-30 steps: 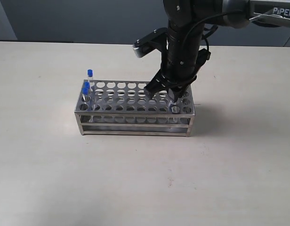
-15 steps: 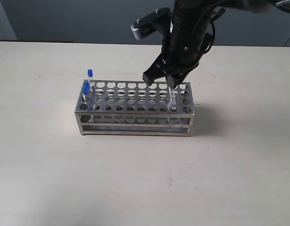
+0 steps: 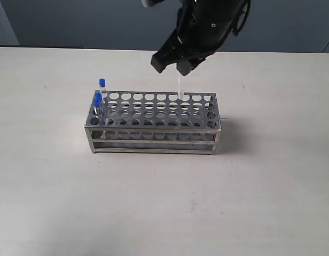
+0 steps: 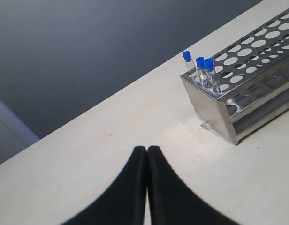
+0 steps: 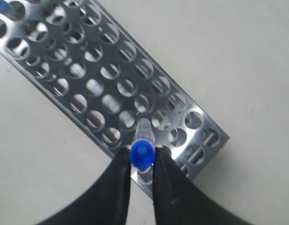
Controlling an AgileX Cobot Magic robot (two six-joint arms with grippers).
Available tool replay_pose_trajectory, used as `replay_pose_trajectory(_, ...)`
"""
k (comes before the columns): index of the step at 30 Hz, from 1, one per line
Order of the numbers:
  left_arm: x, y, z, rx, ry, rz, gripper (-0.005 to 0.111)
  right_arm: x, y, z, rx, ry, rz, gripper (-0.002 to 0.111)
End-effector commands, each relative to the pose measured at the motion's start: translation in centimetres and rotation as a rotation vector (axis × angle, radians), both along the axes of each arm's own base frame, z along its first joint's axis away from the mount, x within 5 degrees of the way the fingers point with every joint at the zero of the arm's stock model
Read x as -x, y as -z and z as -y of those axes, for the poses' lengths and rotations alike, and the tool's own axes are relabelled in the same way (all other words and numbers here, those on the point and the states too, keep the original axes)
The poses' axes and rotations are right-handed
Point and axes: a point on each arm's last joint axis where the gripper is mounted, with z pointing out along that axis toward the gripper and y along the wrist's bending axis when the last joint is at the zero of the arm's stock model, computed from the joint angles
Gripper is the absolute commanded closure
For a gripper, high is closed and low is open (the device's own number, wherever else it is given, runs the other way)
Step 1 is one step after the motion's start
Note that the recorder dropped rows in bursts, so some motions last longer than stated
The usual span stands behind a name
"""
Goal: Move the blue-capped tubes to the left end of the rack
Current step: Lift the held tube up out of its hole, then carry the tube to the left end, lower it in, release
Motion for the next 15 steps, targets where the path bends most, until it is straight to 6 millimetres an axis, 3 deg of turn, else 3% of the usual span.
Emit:
replay_pose_trajectory(1,0.0,-0.2,0.1,0.010,0.006,0.004,0.106,1.8,-1.9,-2.8,-0.140,-0.131,0.070,0.109)
replay_pose_trajectory(3,0.0,-0.2,0.1,0.010,0.006,0.004,0.106,3.0,-2.0,-4.6,-0.230,-0.193,0.059,0.109)
replay_pose_trajectory(7,0.0,-0.2,0.1,0.008,0.006,0.006,0.106,3.8,-0.6,-7.6,-0.239,-0.282,-0.011,0.109)
replay_pose_trajectory(9,0.0,-0.2,0.1,0.005,0.006,0.007,0.106,3.5,0.3,-9.1,-0.222,-0.301,-0.026,0.109)
replay_pose_trajectory(15,0.0,-0.2,0.1,0.005,0.006,0.007,0.106,2.2,1.5,-11.3,-0.181,-0.319,-0.069,0.109)
